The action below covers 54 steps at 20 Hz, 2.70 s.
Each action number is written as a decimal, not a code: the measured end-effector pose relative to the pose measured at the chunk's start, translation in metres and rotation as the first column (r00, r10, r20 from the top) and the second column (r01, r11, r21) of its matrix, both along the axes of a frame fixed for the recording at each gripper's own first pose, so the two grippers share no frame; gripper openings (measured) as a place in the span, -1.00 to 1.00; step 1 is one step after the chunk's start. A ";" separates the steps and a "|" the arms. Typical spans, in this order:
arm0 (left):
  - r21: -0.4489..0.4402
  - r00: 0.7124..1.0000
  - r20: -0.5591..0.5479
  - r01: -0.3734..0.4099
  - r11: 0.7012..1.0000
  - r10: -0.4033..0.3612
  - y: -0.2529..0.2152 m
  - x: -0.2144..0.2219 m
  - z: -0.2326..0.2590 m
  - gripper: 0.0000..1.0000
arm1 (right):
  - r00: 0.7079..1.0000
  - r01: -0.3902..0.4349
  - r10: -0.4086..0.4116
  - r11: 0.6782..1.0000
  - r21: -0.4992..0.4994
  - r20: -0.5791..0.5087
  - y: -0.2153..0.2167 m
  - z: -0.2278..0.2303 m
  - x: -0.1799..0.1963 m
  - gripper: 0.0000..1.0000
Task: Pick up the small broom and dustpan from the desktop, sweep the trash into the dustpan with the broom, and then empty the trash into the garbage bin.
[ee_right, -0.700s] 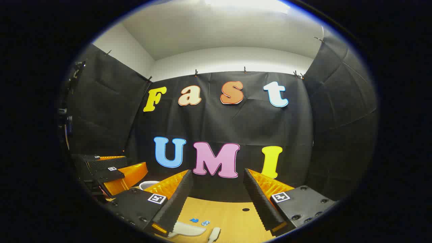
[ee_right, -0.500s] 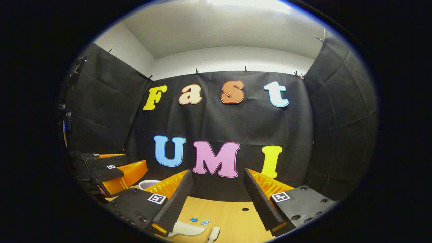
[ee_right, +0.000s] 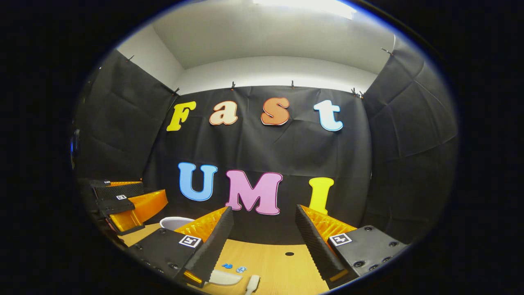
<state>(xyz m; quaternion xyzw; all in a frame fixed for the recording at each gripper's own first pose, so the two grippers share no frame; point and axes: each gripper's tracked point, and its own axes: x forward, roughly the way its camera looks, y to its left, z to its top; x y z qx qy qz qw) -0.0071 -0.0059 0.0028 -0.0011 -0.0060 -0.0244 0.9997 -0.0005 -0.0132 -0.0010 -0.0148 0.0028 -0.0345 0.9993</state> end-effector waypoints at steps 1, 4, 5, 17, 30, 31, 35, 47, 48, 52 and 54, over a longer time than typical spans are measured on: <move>-0.001 1.000 -0.001 0.002 1.000 -0.002 0.000 0.000 0.000 0.60 | 1.000 0.002 -0.002 1.000 -0.001 0.004 0.001 0.002 0.000 0.83; 0.000 1.000 0.006 0.004 1.000 -0.004 0.003 -0.002 0.002 0.60 | 1.000 -0.007 0.007 1.000 -0.007 0.011 0.006 0.005 0.000 0.83; -0.001 1.000 0.013 0.001 1.000 -0.001 0.005 -0.003 0.003 0.60 | 1.000 -0.011 0.011 1.000 -0.008 0.013 0.008 0.005 -0.002 0.84; -0.013 0.999 0.040 0.019 1.000 -0.018 0.010 -0.003 0.008 0.60 | 1.000 -0.005 0.005 1.000 -0.009 0.021 0.013 0.006 -0.007 0.84; -0.015 0.999 0.022 0.030 0.999 -0.029 0.014 0.003 0.002 0.64 | 1.000 0.001 0.000 1.000 -0.014 0.020 0.020 0.005 0.000 0.84; -0.013 0.999 0.024 0.032 0.999 -0.032 0.013 0.003 0.003 0.64 | 1.000 0.003 -0.003 1.000 -0.016 0.021 0.020 0.005 0.000 0.84; -0.019 0.999 0.027 0.044 0.999 -0.044 0.014 0.003 0.002 0.60 | 1.000 0.012 -0.012 1.000 -0.021 0.014 0.018 0.004 0.000 0.83; -0.001 0.999 0.008 0.054 0.999 -0.054 0.022 0.007 -0.003 0.64 | 0.999 0.027 -0.027 0.999 -0.024 0.019 0.026 0.004 0.002 0.83; -0.005 0.998 0.021 0.057 0.998 -0.057 0.024 0.006 0.001 0.64 | 0.999 0.029 -0.029 0.999 -0.025 0.021 0.027 0.005 0.002 0.83; 0.001 0.997 0.022 0.068 0.998 -0.068 0.023 0.007 -0.001 0.60 | 0.999 0.036 -0.035 0.999 -0.038 0.025 0.028 0.006 0.002 0.83; 0.012 0.997 -0.001 0.078 0.997 -0.078 0.020 0.010 -0.007 0.64 | 0.999 0.036 -0.035 0.999 -0.032 0.026 0.030 0.006 0.002 0.83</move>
